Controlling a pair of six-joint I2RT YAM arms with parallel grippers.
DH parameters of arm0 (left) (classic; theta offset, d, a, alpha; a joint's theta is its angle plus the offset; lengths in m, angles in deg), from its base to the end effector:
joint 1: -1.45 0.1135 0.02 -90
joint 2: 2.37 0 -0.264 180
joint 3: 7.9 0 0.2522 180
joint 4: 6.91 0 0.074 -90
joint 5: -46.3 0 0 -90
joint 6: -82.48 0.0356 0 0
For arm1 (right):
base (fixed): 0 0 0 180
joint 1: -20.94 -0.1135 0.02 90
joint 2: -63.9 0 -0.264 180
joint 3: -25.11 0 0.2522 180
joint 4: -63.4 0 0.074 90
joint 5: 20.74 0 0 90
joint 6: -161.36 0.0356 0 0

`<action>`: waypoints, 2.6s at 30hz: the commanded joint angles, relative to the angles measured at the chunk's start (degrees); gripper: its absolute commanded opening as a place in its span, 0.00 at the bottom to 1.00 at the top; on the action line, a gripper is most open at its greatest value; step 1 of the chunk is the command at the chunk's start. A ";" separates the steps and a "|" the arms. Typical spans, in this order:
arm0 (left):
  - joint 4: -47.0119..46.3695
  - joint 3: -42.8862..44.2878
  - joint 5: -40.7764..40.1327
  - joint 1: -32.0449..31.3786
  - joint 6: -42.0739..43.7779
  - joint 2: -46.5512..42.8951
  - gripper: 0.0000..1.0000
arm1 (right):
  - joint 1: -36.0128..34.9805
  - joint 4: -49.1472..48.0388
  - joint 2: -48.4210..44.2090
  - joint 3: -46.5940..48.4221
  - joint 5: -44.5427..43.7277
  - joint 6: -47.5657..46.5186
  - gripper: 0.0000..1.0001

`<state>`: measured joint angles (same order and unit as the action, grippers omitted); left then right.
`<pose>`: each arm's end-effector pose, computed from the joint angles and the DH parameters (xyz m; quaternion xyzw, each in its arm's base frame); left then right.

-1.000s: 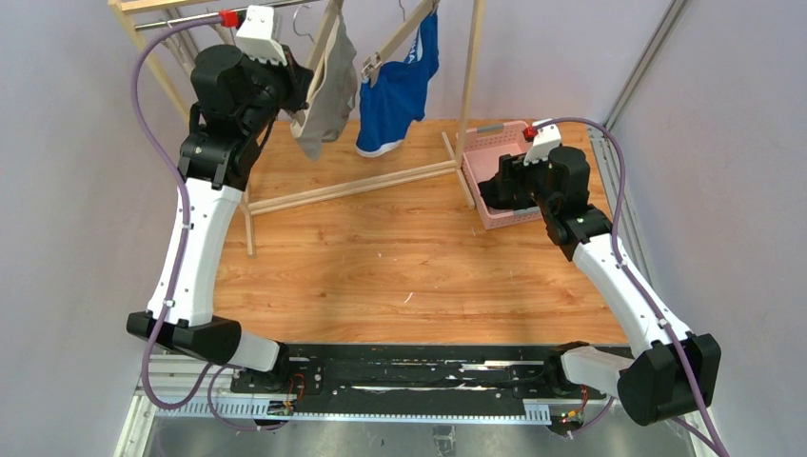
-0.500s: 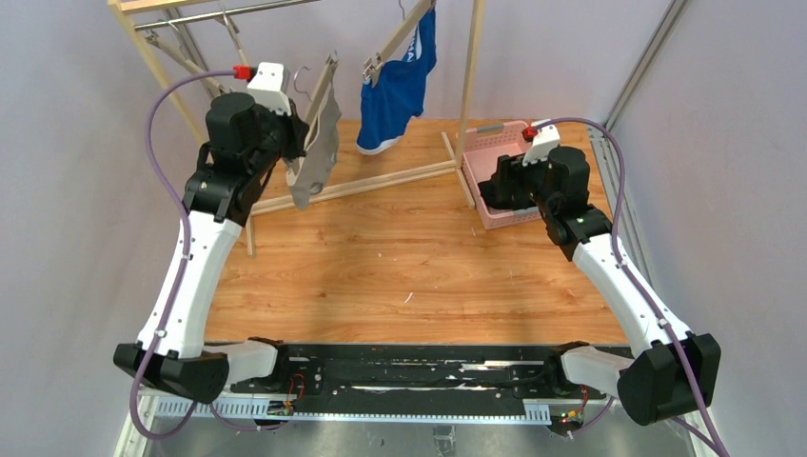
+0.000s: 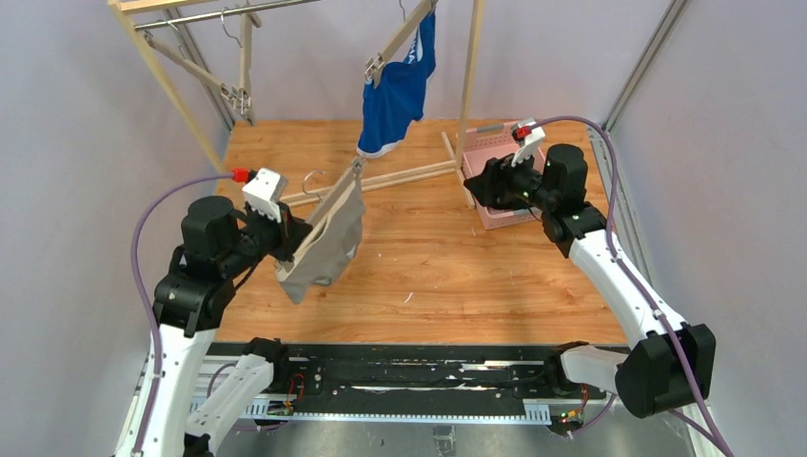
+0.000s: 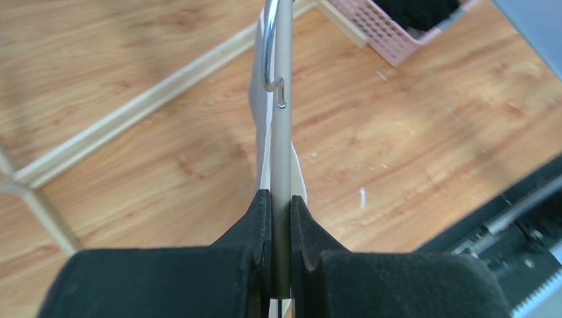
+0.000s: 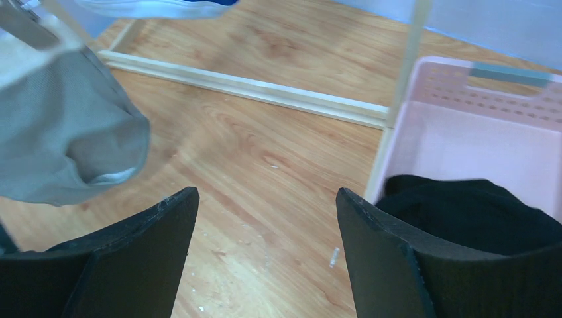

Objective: Remove the underwear clipped to the hanger

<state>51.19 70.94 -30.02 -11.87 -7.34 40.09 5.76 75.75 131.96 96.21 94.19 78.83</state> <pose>0.1237 -0.0380 0.4011 0.1630 0.8082 -0.1617 0.5423 0.2645 0.0873 0.3546 -0.1895 0.7331 0.2854 0.5875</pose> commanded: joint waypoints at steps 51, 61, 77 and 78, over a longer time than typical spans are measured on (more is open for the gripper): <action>-14.31 -8.53 41.92 -0.21 -10.57 0.79 0.00 | -8.91 -13.40 5.10 7.33 50.21 4.66 0.72; -22.66 -7.38 41.57 -0.21 -15.99 -1.61 0.00 | -8.90 -24.07 -1.44 -1.73 34.02 8.47 0.74; -43.47 -11.87 27.70 -2.11 -26.87 -2.54 0.00 | -14.10 -77.00 4.18 -13.16 15.87 41.90 0.69; -43.95 -11.98 27.02 -2.66 -27.05 -2.25 0.00 | -14.50 -79.76 5.74 -12.42 15.71 44.04 0.69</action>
<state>15.69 59.91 1.32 -13.01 -30.90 37.33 -6.74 13.75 133.81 82.29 114.14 112.49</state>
